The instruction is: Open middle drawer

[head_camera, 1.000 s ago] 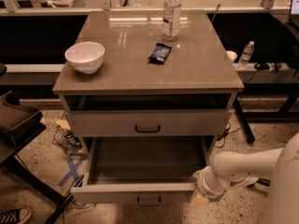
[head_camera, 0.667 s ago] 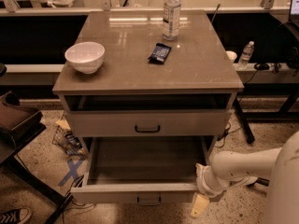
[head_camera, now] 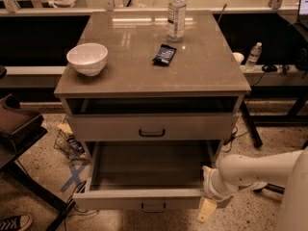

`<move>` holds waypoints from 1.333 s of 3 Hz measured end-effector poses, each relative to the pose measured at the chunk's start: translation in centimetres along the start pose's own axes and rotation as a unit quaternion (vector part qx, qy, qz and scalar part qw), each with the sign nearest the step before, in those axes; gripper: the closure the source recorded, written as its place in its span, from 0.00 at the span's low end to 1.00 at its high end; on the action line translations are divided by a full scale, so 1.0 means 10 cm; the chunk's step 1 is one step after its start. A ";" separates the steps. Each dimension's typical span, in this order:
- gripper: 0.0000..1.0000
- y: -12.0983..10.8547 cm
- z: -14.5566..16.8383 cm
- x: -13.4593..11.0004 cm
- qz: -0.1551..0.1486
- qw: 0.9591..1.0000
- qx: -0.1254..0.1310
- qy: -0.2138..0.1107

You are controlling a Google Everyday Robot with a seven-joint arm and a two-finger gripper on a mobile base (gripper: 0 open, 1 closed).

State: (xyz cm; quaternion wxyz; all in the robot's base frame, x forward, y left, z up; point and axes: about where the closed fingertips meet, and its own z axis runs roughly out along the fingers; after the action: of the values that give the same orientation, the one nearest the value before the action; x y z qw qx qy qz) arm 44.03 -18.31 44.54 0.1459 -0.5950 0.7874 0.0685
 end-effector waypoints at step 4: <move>0.96 0.44 0.14 -0.06 0.011 0.998 -0.057 -0.001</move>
Offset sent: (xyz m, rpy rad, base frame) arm -0.0459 0.0234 -0.0142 0.0267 0.1188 0.0131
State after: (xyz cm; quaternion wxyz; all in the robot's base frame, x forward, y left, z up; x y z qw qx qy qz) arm 40.13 -16.10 43.11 0.1121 -0.5932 0.7888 0.1153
